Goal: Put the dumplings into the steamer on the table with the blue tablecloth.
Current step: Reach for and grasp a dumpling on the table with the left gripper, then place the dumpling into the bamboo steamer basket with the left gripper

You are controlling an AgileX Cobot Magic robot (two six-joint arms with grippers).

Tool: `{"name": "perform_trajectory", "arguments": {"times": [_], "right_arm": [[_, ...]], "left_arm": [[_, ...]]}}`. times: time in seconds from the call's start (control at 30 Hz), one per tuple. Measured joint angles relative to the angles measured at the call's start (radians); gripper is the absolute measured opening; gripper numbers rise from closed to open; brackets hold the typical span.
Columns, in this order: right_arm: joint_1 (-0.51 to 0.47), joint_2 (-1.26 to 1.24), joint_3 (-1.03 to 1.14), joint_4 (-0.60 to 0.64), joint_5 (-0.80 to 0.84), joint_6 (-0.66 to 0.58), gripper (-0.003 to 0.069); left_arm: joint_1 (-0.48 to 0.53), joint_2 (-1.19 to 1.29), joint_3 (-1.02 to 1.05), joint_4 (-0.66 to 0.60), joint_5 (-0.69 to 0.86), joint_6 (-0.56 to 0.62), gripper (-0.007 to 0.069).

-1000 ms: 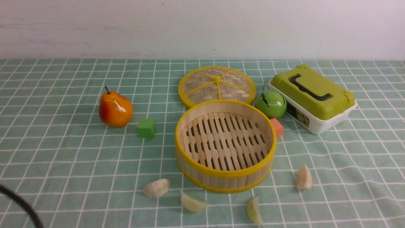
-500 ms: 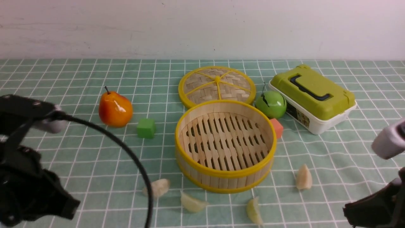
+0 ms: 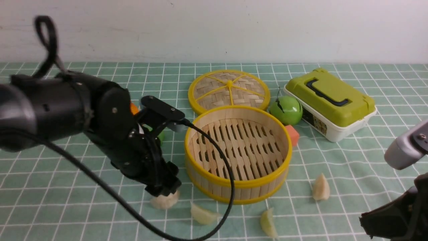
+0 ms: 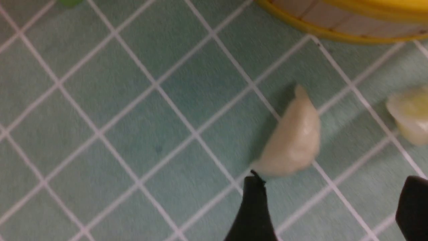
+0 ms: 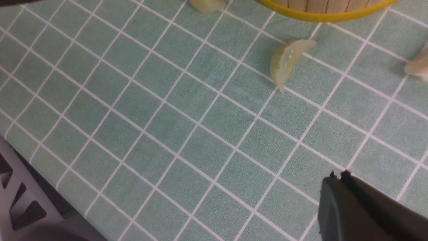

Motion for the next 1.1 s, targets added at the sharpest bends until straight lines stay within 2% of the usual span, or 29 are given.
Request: {"name": "perform_trajectory", "arguments": {"times": [0.13,0.23,0.3,0.4,0.43,0.57,0.73,0.97,1.0,1.1], "right_arm": [[0.0,0.0,0.0,-0.008,0.0,0.0,-0.0014],[0.0,0.0,0.0,-0.013,0.0,0.0,-0.0013],[0.0,0.0,0.0,-0.016,0.0,0.0,-0.0011],[0.0,0.0,0.0,-0.022,0.0,0.0,-0.001],[0.0,0.0,0.0,-0.022,0.0,0.0,-0.0008],[0.0,0.0,0.0,-0.022,0.0,0.0,-0.0003],[0.0,0.0,0.0,-0.022,0.003,0.0,-0.0001],[0.0,-0.047,-0.001,-0.021,0.051,0.018,0.0001],[0.0,-0.072,-0.001,-0.022,0.07,0.02,0.0002],[0.0,-0.124,-0.001,-0.026,0.092,0.025,0.0003]], "left_arm": [[0.0,0.107,-0.033,-0.005,-0.03,0.019,0.0537],[0.0,0.159,-0.039,-0.032,-0.032,0.022,0.0487],[0.0,0.177,-0.039,-0.044,-0.026,0.022,0.0416],[0.0,0.175,-0.043,-0.05,-0.008,0.01,0.0241],[0.0,0.168,-0.048,-0.05,0.005,0.004,0.0215],[0.0,0.131,-0.103,-0.074,0.082,-0.007,0.0234],[-0.012,0.065,-0.269,-0.163,0.167,-0.053,0.0234],[-0.127,0.188,-0.572,-0.129,0.16,-0.286,0.0234],[-0.146,0.262,-0.644,-0.107,0.16,-0.349,0.0234],[-0.161,0.392,-0.757,-0.072,0.16,-0.442,0.0234]]}}
